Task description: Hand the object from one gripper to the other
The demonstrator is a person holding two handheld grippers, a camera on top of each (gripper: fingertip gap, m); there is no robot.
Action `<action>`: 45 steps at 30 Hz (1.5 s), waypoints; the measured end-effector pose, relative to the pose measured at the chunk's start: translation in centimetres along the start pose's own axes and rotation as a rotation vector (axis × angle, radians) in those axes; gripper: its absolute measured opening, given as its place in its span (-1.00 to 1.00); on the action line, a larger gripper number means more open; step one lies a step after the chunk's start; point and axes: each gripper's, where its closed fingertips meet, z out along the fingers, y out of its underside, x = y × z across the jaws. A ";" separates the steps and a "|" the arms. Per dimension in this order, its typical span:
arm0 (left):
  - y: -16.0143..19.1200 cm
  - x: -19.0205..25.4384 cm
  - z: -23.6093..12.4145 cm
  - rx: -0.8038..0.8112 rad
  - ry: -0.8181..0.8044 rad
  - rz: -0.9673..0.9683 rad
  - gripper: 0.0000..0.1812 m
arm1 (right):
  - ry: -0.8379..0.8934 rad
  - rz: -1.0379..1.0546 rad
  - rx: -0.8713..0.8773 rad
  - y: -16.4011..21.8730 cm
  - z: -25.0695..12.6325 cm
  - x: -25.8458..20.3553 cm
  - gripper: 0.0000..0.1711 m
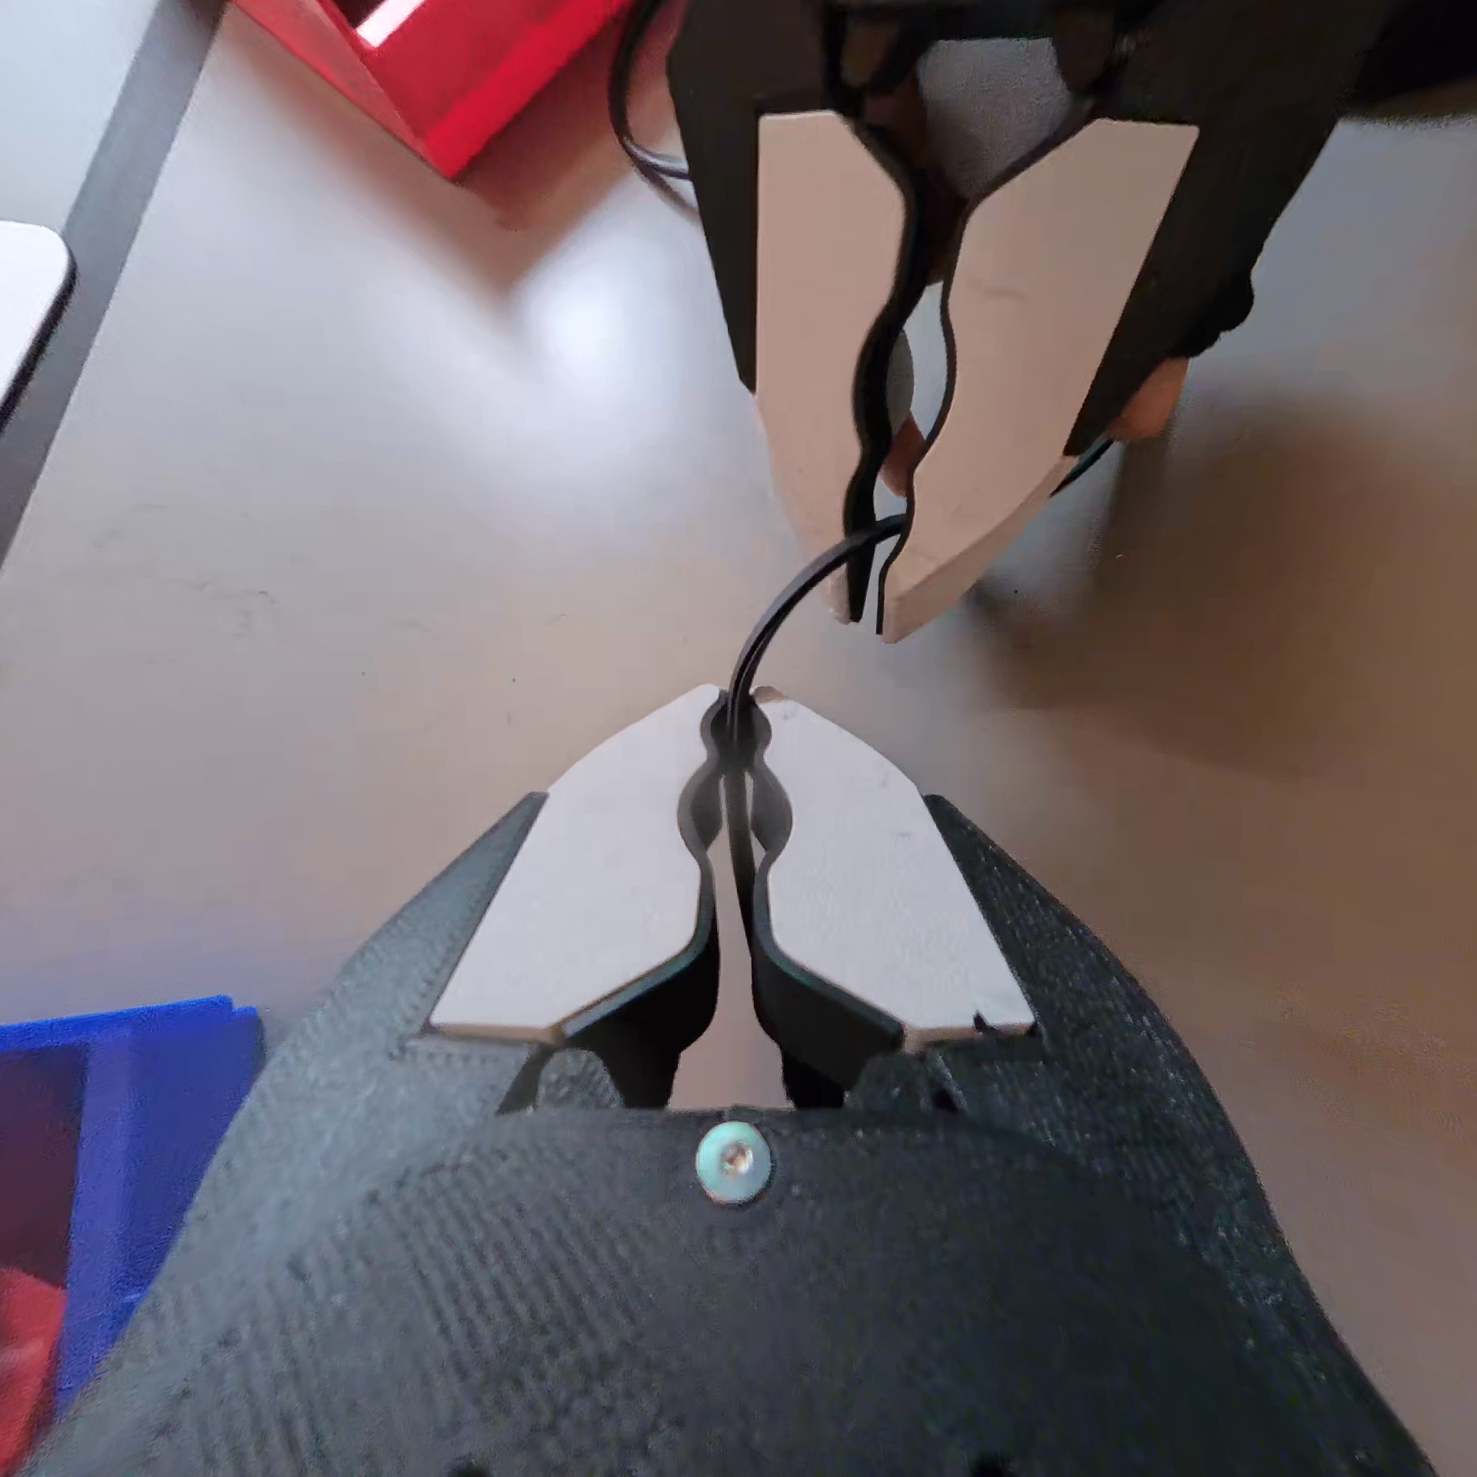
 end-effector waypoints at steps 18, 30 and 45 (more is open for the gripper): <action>-0.3 3.1 -1.5 -0.014 0.367 0.000 -0.76 | 0.285 -0.498 -0.055 -1.0 0.6 0.9 -0.99; -0.8 0.9 -2.8 0.126 0.286 -0.042 -0.93 | 0.096 -0.322 0.162 -1.6 -1.4 0.6 -0.93; -0.8 2.3 -1.3 -0.076 0.201 0.038 -0.84 | 0.197 -0.351 -0.008 -1.2 -0.7 0.4 -0.95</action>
